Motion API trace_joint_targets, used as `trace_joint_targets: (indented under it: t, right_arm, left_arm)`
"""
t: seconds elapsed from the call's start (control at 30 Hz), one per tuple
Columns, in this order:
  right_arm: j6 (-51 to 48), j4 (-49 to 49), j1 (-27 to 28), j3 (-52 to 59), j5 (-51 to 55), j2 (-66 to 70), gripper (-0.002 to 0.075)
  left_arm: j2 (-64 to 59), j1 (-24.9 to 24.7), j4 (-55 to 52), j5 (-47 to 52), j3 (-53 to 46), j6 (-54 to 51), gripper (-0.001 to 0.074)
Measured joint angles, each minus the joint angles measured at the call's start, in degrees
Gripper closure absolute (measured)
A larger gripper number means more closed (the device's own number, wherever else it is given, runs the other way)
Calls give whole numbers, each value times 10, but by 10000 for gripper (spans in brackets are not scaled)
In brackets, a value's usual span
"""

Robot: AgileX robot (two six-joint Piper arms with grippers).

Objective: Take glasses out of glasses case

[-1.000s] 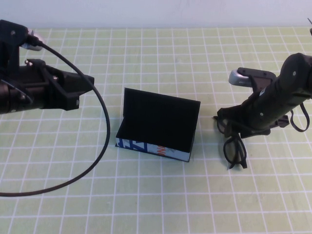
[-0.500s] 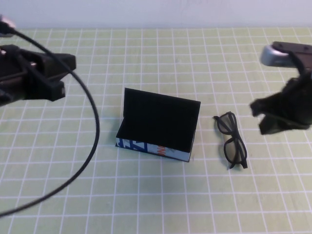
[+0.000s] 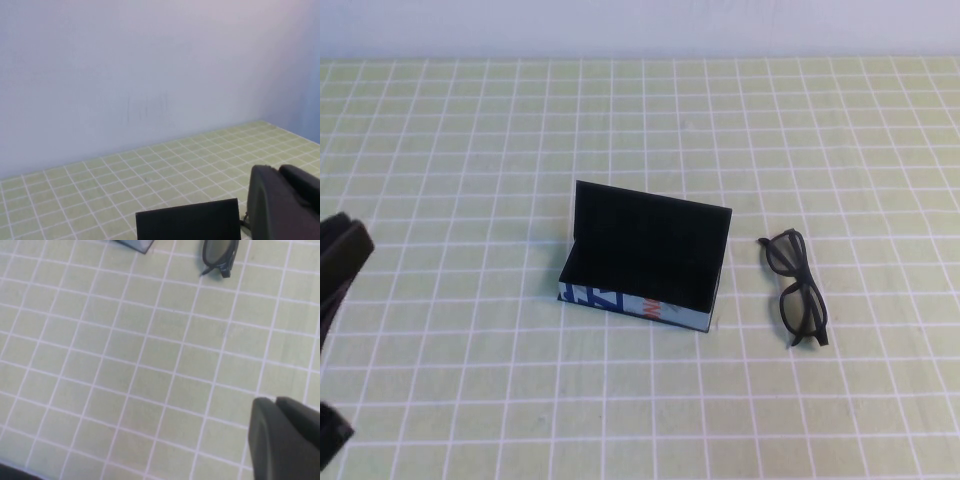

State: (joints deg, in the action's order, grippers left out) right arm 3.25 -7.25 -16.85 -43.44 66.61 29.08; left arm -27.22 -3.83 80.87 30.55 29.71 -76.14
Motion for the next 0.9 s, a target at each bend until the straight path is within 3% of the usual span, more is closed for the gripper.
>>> trace_joint_targets:
  t: [0.23, 0.43, 0.63, 0.9]
  right_arm:
    - [22, 0, 1, 41, 31, -191, 742]
    - [23, 0, 1, 75, 15, -214, 742]
    - [-4, -2, 1, 132, -165, -214, 742]
    - [-20, -16, 1, 249, -436, -214, 742]
  left_arm:
    - [157, 0, 0, -55, -110, 40, 739]
    - [268, 0, -8, -67, -184, 41, 739]
    - [279, 0, -35, -81, -261, 37, 739]
    - [279, 0, -3, -225, -311, 32, 739]
